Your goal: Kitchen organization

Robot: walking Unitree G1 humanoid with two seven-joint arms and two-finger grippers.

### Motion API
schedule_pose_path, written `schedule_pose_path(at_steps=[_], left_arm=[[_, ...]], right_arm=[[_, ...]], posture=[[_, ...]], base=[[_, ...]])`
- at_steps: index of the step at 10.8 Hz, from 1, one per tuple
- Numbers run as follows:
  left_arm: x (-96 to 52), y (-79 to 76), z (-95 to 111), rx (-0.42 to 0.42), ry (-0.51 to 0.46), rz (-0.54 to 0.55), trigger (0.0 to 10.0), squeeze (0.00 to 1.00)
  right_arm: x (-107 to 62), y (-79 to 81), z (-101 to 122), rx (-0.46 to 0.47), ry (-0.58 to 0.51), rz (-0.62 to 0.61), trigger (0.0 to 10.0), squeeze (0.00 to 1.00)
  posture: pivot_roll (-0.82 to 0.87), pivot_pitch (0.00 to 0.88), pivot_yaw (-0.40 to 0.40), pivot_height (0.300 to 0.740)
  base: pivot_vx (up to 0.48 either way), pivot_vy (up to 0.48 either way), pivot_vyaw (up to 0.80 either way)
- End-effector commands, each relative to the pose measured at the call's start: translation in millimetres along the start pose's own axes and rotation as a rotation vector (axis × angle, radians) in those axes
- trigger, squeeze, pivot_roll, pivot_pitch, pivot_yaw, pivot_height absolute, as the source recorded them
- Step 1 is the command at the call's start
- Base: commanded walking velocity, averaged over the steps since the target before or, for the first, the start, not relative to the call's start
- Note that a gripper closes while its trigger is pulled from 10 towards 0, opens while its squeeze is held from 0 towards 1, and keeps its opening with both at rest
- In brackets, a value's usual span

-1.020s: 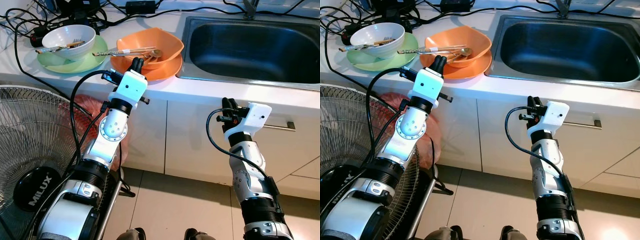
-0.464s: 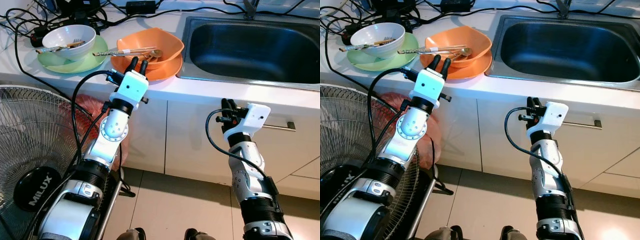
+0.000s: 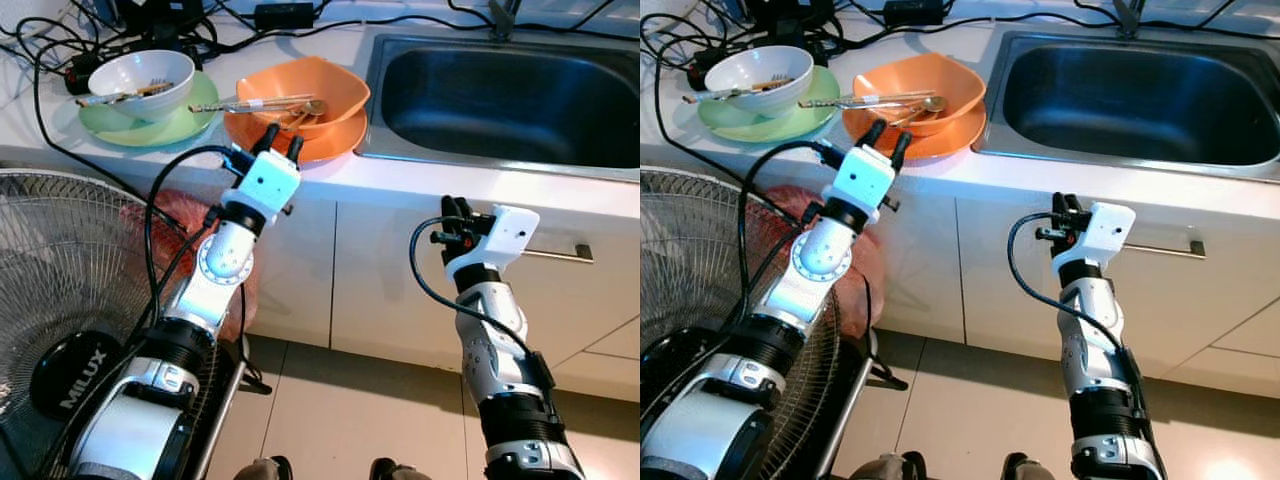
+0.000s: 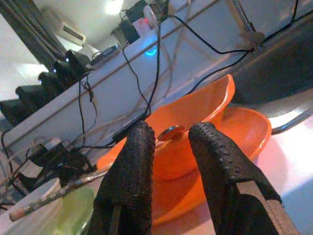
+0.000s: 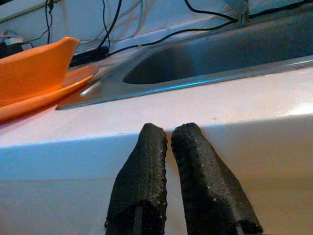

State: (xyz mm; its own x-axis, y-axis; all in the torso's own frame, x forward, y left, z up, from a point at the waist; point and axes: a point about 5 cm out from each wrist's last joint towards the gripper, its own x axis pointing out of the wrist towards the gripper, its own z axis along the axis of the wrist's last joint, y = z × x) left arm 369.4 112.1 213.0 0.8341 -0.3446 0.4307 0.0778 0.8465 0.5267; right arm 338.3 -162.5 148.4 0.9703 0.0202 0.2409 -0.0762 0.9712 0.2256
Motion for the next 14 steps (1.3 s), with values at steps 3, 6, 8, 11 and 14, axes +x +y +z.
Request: schedule_pose_path(at_steps=[3, 6, 8, 11, 14], left_arm=[[7.4, 0.5, -0.4, -0.014, 0.017, 0.043, 10.0, 0.00], [22.2, -4.8, 9.9, 0.042, 0.001, 0.025, 10.0, 0.00], [27.3, -8.2, 11.8, 0.071, 0.003, -0.018, 10.0, 0.00], [26.9, -14.1, 8.7, 0.074, 0.027, -0.073, 10.0, 0.00], [28.1, -17.9, 7.8, 0.071, 0.040, -0.090, 10.0, 0.00]], right_arm=[[1.1, 5.3, -1.7, 0.012, -0.001, 0.014, 10.0, 0.00], [1.8, 3.9, -1.0, 0.010, -0.002, 0.011, 10.0, 0.00], [1.4, 4.2, -1.0, 0.010, -0.002, 0.011, 10.0, 0.00], [0.6, 5.0, -2.3, 0.013, 0.002, 0.010, 10.0, 0.00], [0.2, 5.6, -3.0, 0.013, 0.005, 0.012, 10.0, 0.00]], posture=[[0.07, 0.139, 0.047, 0.740], [0.06, 0.141, 0.046, 0.740], [0.06, 0.148, 0.050, 0.740], [0.06, 0.151, 0.050, 0.740], [0.06, 0.149, 0.049, 0.740]], base=[[0.000, 0.000, 0.00], [0.000, 0.000, 0.00], [0.000, 0.000, 0.00], [0.000, 0.000, 0.00], [0.000, 0.000, 0.00]])
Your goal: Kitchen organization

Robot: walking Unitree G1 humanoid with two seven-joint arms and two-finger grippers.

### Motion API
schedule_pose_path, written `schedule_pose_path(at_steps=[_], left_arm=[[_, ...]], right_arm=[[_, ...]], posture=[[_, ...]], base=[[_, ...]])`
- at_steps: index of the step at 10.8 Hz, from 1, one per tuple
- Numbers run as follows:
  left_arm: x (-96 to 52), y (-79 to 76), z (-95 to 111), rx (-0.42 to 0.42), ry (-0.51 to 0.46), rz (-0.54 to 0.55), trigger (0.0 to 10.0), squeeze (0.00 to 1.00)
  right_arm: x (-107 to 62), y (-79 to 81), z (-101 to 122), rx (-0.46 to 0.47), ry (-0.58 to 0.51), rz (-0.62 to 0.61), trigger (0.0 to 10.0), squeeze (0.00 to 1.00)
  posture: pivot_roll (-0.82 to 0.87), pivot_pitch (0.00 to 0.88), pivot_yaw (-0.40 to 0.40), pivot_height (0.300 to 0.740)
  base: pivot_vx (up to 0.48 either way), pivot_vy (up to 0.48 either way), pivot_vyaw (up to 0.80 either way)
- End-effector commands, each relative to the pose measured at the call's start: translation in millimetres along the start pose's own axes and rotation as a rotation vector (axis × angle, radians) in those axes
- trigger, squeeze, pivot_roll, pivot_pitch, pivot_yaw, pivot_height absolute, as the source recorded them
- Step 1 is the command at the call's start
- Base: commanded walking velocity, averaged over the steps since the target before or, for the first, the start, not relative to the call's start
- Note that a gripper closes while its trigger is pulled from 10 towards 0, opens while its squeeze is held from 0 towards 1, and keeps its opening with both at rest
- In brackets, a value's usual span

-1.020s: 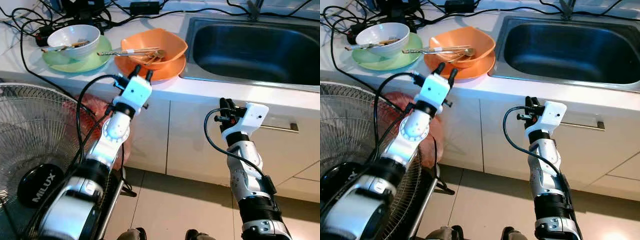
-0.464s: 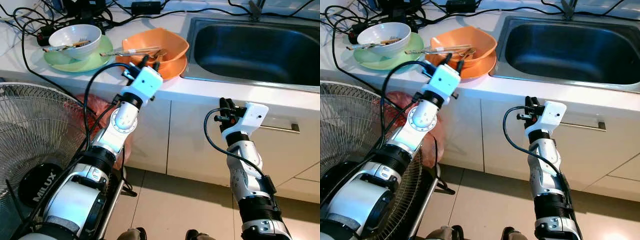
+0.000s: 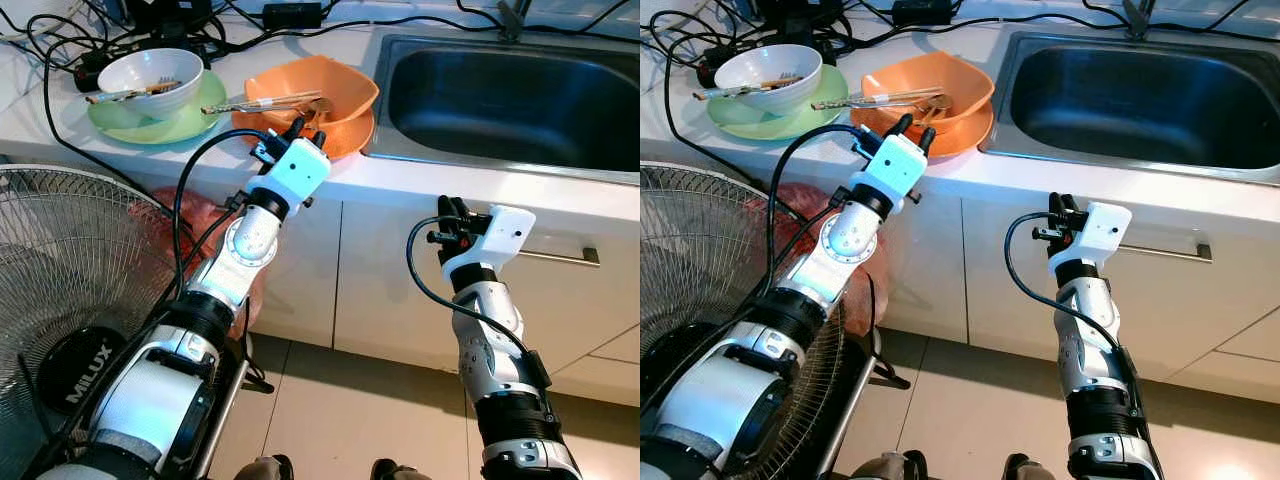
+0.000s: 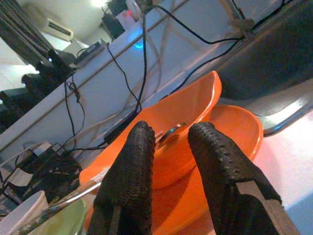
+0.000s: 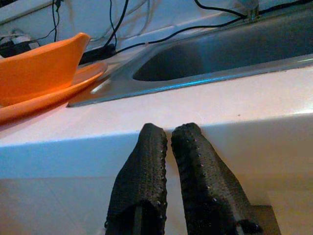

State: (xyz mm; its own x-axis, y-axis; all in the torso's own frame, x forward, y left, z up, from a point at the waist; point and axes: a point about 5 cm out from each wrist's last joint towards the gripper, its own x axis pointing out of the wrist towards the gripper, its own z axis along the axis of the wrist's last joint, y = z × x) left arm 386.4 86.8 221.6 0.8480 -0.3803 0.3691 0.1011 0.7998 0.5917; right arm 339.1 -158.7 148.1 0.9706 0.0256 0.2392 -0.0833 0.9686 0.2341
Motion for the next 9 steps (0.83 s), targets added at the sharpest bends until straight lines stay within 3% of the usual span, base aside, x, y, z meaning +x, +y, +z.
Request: schedule_pose_path(at_steps=[1, 4, 9], left_arm=[[2.8, -1.7, 0.9, 0.017, 0.007, -0.025, 10.0, 0.00], [9.5, 7.9, 3.9, 0.044, 0.016, 0.032, 10.0, 0.00], [12.5, 7.6, 2.7, 0.071, 0.041, 0.040, 9.8, 0.00]], right_arm=[[-1.1, 2.3, -1.7, 0.003, 0.001, 0.008, 10.0, 0.00], [-1.5, 1.9, -2.0, 0.004, 0.000, 0.004, 10.0, 0.00], [-2.7, 1.2, -2.8, 0.006, 0.001, -0.002, 10.0, 0.00]], posture=[[0.06, 0.148, 0.051, 0.740], [0.06, 0.144, 0.054, 0.740], [0.05, 0.132, 0.059, 0.740]], base=[[0.000, 0.000, 0.00], [0.000, 0.000, 0.00], [0.000, 0.000, 0.00]])
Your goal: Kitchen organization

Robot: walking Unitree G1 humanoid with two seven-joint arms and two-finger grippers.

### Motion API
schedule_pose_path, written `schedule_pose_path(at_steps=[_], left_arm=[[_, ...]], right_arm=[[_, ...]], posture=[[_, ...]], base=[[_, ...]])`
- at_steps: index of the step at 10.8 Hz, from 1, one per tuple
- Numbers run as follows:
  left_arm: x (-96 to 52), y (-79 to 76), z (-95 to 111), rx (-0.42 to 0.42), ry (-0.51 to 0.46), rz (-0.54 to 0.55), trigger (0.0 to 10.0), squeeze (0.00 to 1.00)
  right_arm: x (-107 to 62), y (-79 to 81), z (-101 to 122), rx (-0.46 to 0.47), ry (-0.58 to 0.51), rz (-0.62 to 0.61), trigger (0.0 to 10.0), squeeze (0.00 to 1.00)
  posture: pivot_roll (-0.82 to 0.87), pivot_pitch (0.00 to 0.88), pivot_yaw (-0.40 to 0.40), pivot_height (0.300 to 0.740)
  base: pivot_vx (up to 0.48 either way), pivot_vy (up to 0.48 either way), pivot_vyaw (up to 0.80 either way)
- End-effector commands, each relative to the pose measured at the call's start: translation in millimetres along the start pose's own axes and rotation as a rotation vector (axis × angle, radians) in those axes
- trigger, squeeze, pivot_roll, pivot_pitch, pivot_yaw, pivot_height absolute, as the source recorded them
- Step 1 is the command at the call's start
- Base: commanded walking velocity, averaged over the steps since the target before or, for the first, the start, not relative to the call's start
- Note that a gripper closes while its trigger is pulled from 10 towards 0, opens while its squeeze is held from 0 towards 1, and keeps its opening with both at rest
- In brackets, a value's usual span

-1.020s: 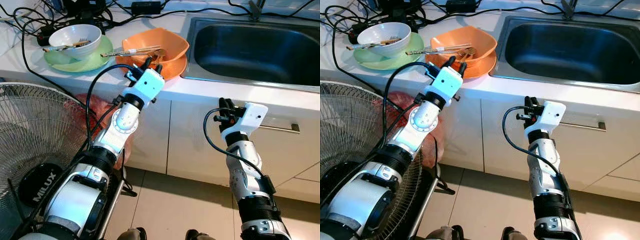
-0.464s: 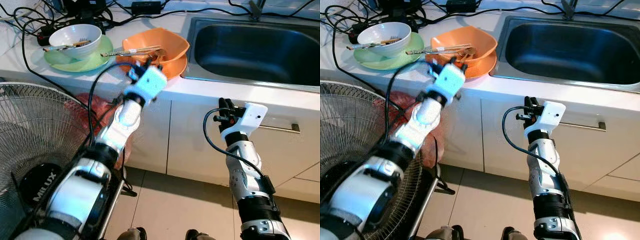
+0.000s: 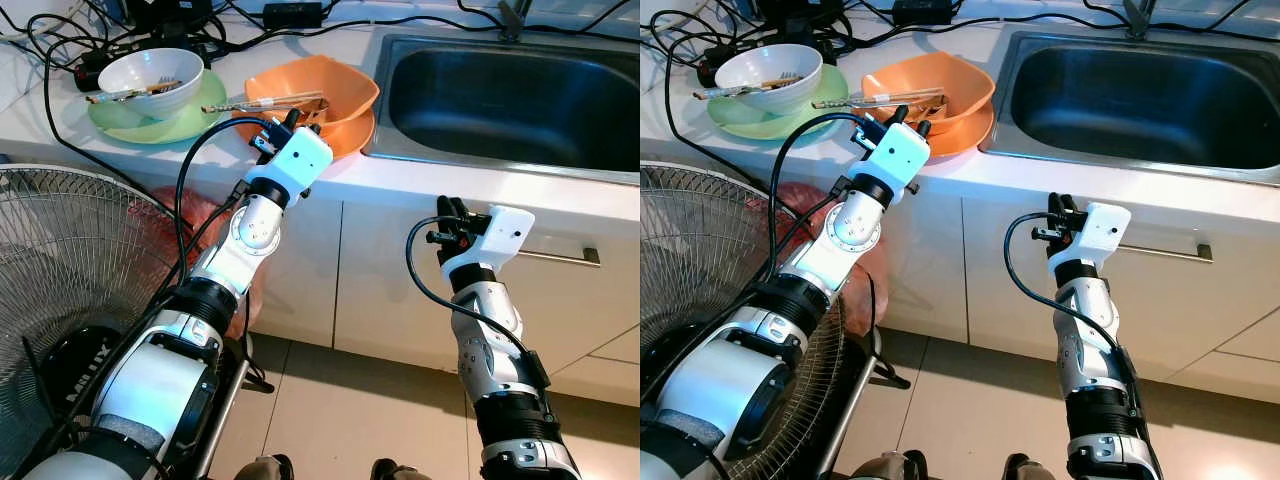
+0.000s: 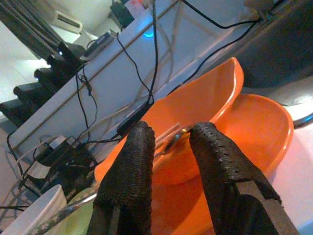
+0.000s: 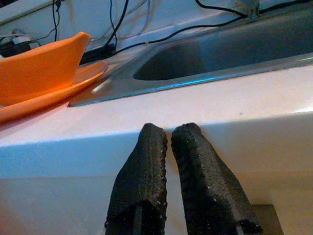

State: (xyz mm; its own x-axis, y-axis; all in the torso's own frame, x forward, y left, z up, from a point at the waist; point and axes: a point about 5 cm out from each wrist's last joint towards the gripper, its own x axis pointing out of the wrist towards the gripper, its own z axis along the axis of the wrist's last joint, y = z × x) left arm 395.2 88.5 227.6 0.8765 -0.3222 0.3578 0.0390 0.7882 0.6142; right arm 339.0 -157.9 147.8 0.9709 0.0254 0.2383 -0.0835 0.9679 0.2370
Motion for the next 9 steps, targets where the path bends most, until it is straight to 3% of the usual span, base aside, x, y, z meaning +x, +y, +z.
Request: schedule_pose_path(at_steps=[1, 9], left_arm=[[3.0, 1.1, 3.4, 0.017, -0.010, -0.004, 0.0, 0.00], [1.9, -1.7, 5.7, 0.000, -0.033, -0.003, 0.0, 0.00]], right_arm=[[-2.6, 0.8, -2.6, 0.004, 0.000, -0.001, 10.0, 0.00], [-3.1, 1.3, -4.0, 0.005, 0.006, 0.001, 10.0, 0.00]], posture=[[0.06, 0.130, 0.060, 0.740], [0.06, 0.140, 0.055, 0.740]], base=[[0.000, 0.000, 0.00], [0.000, 0.000, 0.00]])
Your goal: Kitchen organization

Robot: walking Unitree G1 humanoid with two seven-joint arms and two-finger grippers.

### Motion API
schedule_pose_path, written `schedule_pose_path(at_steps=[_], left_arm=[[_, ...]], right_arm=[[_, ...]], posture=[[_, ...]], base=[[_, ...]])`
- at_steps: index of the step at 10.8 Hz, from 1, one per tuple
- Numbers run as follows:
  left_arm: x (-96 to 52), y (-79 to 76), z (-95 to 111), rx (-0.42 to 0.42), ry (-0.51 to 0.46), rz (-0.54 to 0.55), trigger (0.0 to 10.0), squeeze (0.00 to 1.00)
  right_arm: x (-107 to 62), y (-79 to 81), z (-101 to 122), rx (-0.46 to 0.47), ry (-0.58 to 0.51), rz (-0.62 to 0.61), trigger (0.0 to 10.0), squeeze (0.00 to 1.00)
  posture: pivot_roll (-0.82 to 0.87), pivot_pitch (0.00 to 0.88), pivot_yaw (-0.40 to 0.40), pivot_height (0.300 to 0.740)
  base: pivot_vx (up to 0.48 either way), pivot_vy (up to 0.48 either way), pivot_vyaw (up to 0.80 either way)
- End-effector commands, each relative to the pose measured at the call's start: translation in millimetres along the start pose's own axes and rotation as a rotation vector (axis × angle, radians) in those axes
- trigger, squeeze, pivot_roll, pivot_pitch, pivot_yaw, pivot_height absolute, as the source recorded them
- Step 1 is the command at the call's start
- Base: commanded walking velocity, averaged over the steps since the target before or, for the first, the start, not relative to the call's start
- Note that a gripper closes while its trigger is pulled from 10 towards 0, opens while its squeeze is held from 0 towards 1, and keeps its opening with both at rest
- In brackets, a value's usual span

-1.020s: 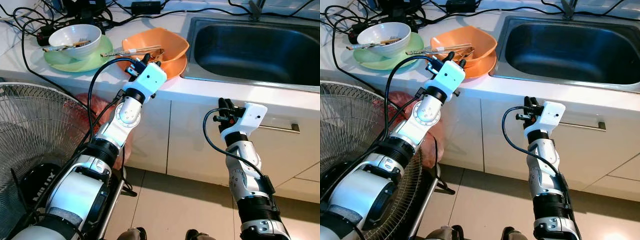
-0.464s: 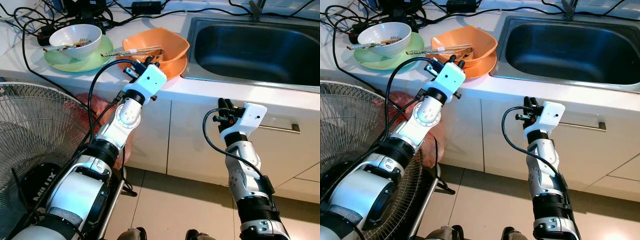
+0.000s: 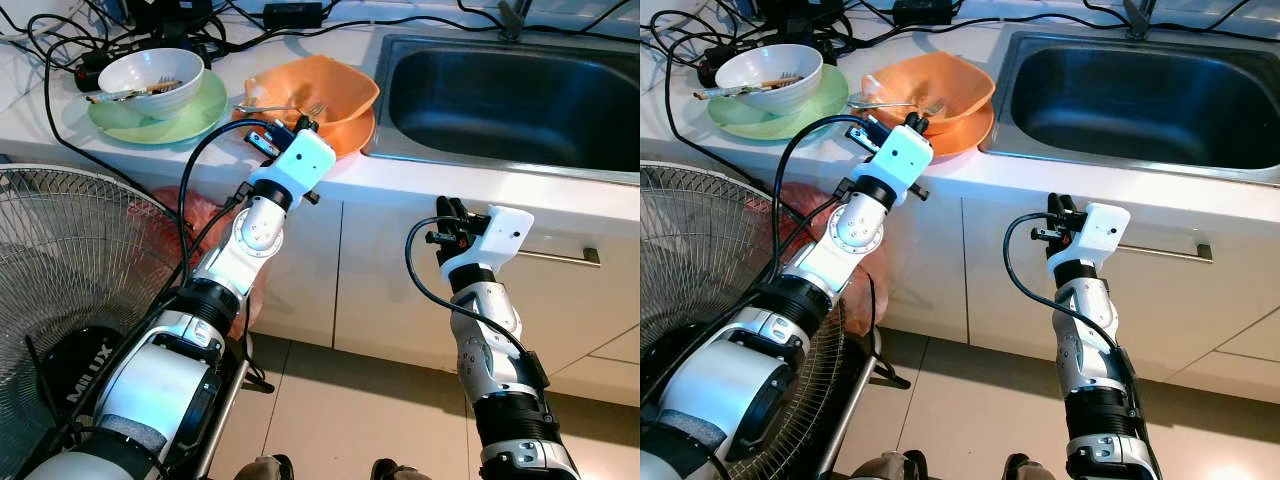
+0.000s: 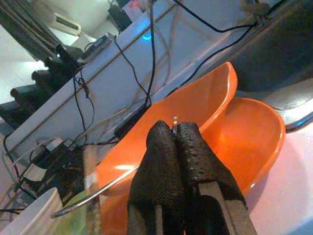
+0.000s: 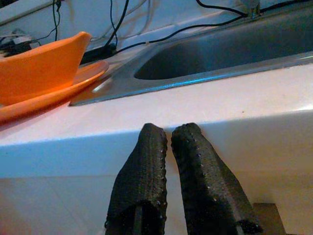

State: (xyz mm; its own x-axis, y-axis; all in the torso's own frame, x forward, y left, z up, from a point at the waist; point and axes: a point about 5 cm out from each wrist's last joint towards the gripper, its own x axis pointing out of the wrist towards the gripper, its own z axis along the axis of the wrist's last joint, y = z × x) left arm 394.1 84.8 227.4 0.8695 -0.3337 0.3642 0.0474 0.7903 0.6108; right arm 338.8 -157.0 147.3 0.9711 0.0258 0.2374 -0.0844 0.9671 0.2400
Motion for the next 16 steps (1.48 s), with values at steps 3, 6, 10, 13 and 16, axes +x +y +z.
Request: schedule_pose_path(at_steps=[3, 6, 10, 13, 16], left_arm=[[2.5, 4.6, 7.0, 0.001, -0.045, 0.024, 0.0, 0.00], [3.6, 10.6, 18.7, -0.059, -0.126, 0.060, 10.0, 0.00], [3.5, 24.5, 31.1, -0.082, -0.213, 0.156, 10.0, 0.00], [2.5, 24.6, 32.9, -0.087, -0.227, 0.158, 0.0, 0.00], [1.2, 28.2, 46.3, -0.165, -0.305, 0.173, 10.0, 0.00]], right_arm=[[-2.7, 1.3, -3.8, 0.001, 0.008, 0.004, 10.0, 0.00], [-3.0, 1.0, -4.1, 0.003, 0.009, -0.001, 10.0, 0.00], [-1.6, 2.1, -4.3, 0.004, 0.009, 0.005, 10.0, 0.00], [1.0, 2.3, -1.8, 0.004, -0.001, 0.008, 10.0, 0.00], [2.4, 3.5, -0.3, 0.005, -0.009, 0.012, 10.0, 0.00]], posture=[[0.06, 0.140, 0.052, 0.740], [0.07, 0.150, 0.053, 0.740], [0.07, 0.143, 0.051, 0.740], [0.07, 0.127, 0.055, 0.740], [0.06, 0.097, 0.058, 0.740]], base=[[0.000, 0.000, 0.00], [0.000, 0.000, 0.00], [0.000, 0.000, 0.00], [0.000, 0.000, 0.00], [0.000, 0.000, 0.00]])
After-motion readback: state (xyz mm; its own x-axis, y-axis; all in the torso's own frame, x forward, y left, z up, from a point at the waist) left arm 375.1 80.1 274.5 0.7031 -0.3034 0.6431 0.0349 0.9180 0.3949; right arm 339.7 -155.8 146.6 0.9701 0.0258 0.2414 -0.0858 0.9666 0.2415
